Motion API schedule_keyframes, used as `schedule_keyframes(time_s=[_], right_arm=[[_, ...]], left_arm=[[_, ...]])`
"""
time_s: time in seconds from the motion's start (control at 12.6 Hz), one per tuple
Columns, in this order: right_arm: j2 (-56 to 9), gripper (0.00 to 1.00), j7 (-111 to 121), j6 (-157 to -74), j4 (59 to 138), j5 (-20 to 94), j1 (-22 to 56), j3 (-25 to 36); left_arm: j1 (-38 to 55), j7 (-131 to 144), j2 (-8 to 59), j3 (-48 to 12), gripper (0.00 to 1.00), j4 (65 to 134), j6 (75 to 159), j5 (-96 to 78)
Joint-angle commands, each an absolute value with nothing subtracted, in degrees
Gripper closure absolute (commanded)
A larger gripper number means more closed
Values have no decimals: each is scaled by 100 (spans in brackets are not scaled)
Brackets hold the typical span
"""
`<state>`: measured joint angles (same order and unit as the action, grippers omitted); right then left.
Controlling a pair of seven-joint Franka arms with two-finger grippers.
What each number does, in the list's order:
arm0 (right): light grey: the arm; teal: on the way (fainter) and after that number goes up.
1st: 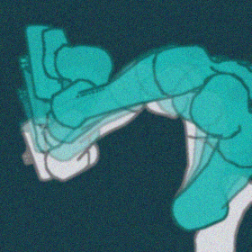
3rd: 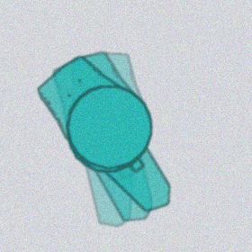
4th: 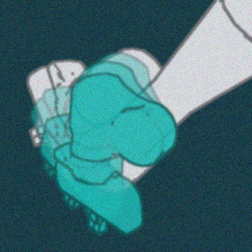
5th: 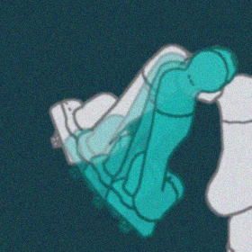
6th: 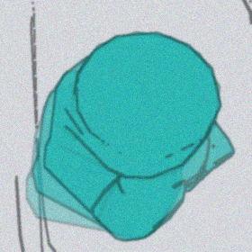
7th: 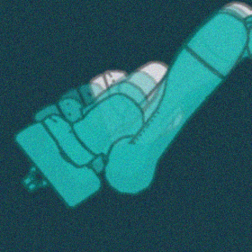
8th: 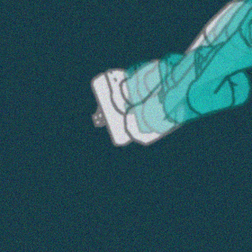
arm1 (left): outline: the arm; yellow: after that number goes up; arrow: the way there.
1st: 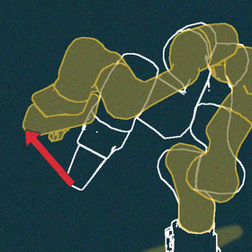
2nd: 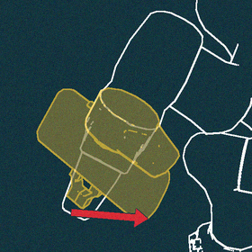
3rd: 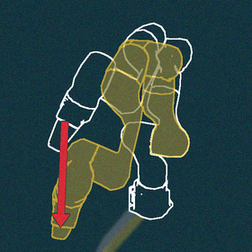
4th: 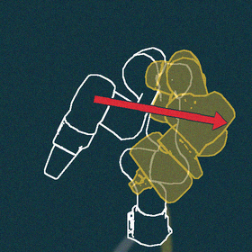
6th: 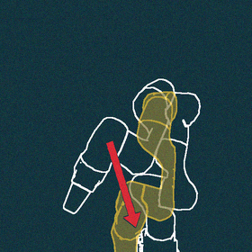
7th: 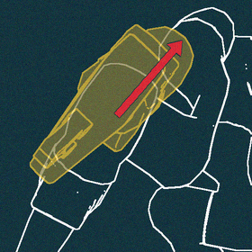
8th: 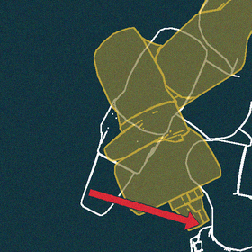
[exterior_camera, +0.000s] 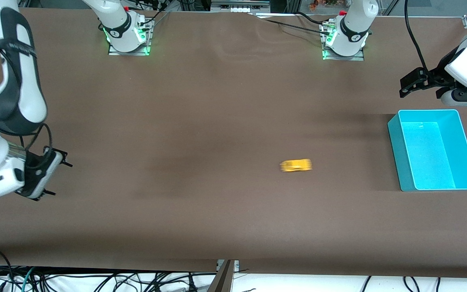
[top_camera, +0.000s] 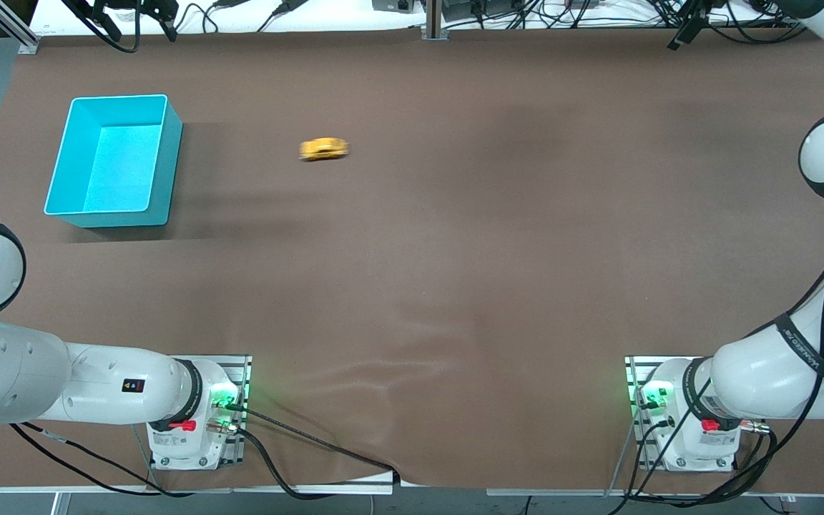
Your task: Wind and store yellow beetle car
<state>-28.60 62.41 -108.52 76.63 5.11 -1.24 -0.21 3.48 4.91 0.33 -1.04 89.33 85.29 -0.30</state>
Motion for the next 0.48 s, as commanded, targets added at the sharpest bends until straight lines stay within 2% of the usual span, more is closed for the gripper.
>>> schedule_keyframes(time_s=[0.0, 0.24, 0.4], right_arm=[[-2471, 0, 4532, -10276, 7629, 598, -141, -62], [-2356, 0, 3964, -9976, 7551, 580, -149, -149], [-2347, 0, 3903, -9521, 7026, 466, -149, -115]], left_arm=[[325, 448, 88, -114, 0, 8798, 8525, -26], [325, 448, 88, -114, 0, 8798, 8569, -26], [325, 448, 88, -123, 0, 8798, 8569, -26]])
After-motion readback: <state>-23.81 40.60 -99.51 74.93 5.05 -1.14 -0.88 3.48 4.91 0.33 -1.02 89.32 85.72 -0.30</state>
